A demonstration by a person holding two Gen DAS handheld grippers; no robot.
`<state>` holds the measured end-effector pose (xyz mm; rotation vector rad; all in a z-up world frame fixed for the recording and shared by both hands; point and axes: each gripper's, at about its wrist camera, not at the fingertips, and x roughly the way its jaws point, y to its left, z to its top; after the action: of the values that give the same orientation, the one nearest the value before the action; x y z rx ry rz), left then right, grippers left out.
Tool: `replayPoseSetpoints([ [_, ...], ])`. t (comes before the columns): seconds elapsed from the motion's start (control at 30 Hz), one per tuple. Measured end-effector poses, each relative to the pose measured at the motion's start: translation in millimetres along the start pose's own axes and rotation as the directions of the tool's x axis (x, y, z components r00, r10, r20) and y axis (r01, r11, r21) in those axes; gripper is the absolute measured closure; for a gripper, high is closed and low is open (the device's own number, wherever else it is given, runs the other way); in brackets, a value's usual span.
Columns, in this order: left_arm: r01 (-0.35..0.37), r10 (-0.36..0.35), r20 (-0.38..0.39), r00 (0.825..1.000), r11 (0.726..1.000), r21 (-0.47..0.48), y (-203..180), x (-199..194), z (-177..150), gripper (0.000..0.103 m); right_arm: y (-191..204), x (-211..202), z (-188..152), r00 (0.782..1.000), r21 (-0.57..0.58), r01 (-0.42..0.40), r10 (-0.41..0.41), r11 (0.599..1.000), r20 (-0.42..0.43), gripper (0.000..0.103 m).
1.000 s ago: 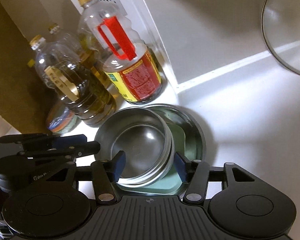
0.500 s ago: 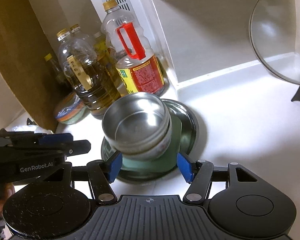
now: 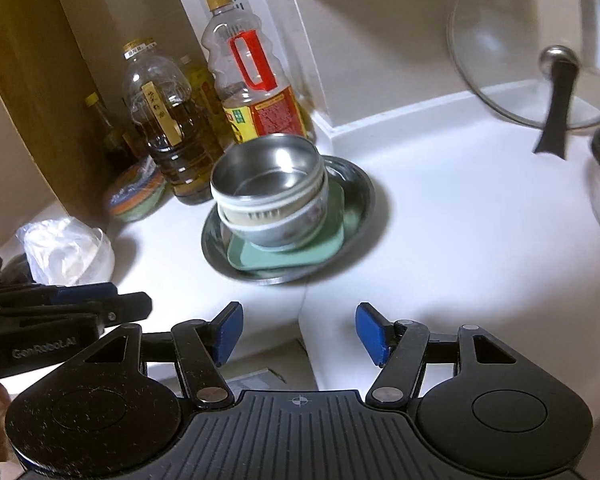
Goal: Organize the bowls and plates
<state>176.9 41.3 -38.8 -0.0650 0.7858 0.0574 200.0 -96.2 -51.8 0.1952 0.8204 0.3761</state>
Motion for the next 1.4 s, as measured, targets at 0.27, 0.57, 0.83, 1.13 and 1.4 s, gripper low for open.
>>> replayPoseSetpoints([
  [0.27,0.032,-0.032,0.000,0.999,0.999,0.026,15.5,-40.4,-42.6,0.066,29.7,-45.8,-50.2,0.998,0.071,0.044,-0.047,0.997,0.037,0.040],
  [0.57,0.062,-0.062,-0.012,0.998,0.997,0.048,22.2,-75.7,-77.2,0.066,59.5,-77.4,-88.4,0.996,0.080,0.075,-0.078,0.994,0.035,0.040],
  [0.83,0.056,-0.056,-0.006,0.998,0.997,0.046,17.7,-94.2,-91.7,0.066,74.0,-95.0,-105.5,0.999,0.061,0.047,-0.049,0.997,0.024,0.040],
  [1.13,0.060,-0.059,-0.008,0.998,0.997,0.045,-2.7,-105.1,-102.6,0.066,66.9,-113.0,-114.2,0.999,0.042,0.040,-0.041,0.998,0.023,0.040],
  [1.4,0.065,-0.065,-0.001,0.998,0.997,0.035,-16.2,-110.3,-105.0,0.066,53.7,-120.5,-113.8,0.999,0.036,0.044,-0.045,0.998,0.019,0.040],
])
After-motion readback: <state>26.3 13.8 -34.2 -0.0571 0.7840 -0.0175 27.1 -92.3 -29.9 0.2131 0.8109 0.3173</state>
